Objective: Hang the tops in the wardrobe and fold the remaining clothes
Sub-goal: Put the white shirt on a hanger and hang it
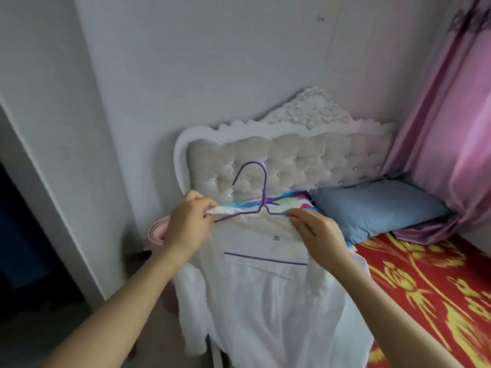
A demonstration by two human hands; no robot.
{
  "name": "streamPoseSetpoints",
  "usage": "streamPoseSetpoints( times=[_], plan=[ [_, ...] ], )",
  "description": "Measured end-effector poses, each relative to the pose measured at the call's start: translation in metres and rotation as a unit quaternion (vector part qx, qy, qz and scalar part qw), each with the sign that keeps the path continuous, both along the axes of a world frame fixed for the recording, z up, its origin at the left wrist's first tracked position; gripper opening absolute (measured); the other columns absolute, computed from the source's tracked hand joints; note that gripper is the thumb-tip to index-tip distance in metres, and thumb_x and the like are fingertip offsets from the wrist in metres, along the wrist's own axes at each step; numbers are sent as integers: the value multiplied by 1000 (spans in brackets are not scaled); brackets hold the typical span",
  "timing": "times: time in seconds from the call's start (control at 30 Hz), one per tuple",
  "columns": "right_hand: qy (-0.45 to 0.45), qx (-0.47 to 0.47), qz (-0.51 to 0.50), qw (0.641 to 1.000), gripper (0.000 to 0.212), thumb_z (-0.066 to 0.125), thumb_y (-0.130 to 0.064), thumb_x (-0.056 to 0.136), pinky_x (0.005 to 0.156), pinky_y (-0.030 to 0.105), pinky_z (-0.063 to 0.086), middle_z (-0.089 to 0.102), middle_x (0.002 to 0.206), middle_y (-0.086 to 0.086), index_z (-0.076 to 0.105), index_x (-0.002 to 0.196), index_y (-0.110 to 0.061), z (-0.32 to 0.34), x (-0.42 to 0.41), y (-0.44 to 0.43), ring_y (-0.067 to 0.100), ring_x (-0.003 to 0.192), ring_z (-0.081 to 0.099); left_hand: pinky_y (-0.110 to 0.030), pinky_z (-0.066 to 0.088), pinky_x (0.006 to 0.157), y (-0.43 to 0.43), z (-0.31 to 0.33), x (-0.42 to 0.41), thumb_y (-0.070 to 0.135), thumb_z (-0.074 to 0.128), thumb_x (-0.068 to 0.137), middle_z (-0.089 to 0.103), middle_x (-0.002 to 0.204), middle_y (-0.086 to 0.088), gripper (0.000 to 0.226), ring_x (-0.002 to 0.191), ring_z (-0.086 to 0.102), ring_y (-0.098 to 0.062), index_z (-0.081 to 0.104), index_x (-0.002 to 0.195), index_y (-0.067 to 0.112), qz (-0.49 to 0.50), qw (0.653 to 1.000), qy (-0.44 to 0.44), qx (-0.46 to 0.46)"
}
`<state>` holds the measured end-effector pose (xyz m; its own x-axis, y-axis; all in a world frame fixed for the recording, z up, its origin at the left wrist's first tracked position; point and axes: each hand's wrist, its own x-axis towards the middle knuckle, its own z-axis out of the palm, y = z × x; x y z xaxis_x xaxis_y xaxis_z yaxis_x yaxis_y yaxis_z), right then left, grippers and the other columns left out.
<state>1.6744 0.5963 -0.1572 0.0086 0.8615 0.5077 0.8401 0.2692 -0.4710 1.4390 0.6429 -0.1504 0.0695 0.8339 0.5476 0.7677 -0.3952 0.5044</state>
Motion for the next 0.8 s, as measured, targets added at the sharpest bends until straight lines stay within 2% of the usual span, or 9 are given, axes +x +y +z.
streamPoseSetpoints(
  times=[0.1, 0.17, 0.27, 0.37, 0.47, 0.53, 0.6, 0.67, 0.8],
  plan=[
    [-33, -26, 18, 999, 22, 48, -22, 97, 79, 36, 45, 67, 106, 4, 66, 108, -14, -1, -15, 7, 27, 97, 60, -41, 48, 50, -12, 18, -25, -27, 58, 56, 54, 74, -19, 29, 66, 57, -36, 66, 71, -4, 15, 990, 103, 99],
    [-32, -38, 22, 999, 23, 44, -25, 98, 73, 32, 41, 65, 107, 3, 62, 109, -15, 0, -27, 12, 25, 97, 58, -36, 43, 43, -22, 24, -31, -24, 60, 55, 54, 73, -17, 29, 56, 55, -33, 64, 72, -1, 48, 983, 143, 104],
    [-13, -42, 21, 999, 24, 42, -27, 99, 68, 30, 39, 64, 107, 0, 61, 110, -18, 4, -38, 14, 23, 95, 57, -33, 39, 57, -36, 14, -34, 12, 63, 81, 58, 90, -4, 16, 76, 61, -33, 65, 95, 19, 95, 975, 201, -6],
    [-20, -20, 59, 998, 23, 48, -23, 97, 77, 36, 45, 65, 109, 3, 65, 110, -16, 8, -41, 10, 26, 99, 59, -27, 37, 59, -46, 13, -51, 51, 66, 78, 58, 75, 7, 25, 80, 62, -23, 68, 92, 30, 104, 984, 134, -59],
    [-44, -12, 105, 993, 22, 53, -18, 95, 81, 39, 46, 66, 108, 6, 67, 111, -11, 12, -46, 5, 27, 99, 60, -34, 47, 73, -37, 15, -67, 49, 70, 77, 63, 98, -3, 41, 97, 57, -27, 71, 103, 18, 84, 991, 103, 24],
    [-28, -8, 123, 992, 21, 54, -14, 94, 81, 40, 46, 66, 104, 9, 67, 109, -8, 15, -51, 2, 28, 95, 61, -31, 43, 90, -30, 14, -72, 49, 62, 85, 59, 117, -1, 48, 110, 52, -22, 61, 122, 18, 24, 988, 109, -108],
    [13, -22, 140, 990, 18, 56, -10, 92, 82, 31, 47, 65, 99, 9, 69, 103, -7, 17, -56, 2, 21, 91, 61, -19, 43, 76, -31, 10, -76, 44, 58, 88, 66, 91, 14, 30, 87, 57, -7, 68, 102, 19, -63, 968, 46, -239],
    [102, -101, 143, 979, 13, 60, -5, 89, 72, 14, 43, 64, 89, 4, 71, 93, -10, 26, -59, 5, 4, 77, 58, -12, 35, 56, -34, 6, -86, 34, 62, 86, 59, 58, 19, 20, 59, 49, 5, 64, 68, 25, -117, 963, -47, -240],
    [409, -309, 193, 837, 35, 53, 11, 85, 54, 20, 47, 64, 66, 4, 74, 67, -11, 42, -58, 13, 9, 55, 57, -14, 37, 56, -38, 9, -116, 33, 76, 73, 58, 54, 12, 14, 53, 50, -1, 64, 80, 37, -86, 977, -132, -140]
  ],
)
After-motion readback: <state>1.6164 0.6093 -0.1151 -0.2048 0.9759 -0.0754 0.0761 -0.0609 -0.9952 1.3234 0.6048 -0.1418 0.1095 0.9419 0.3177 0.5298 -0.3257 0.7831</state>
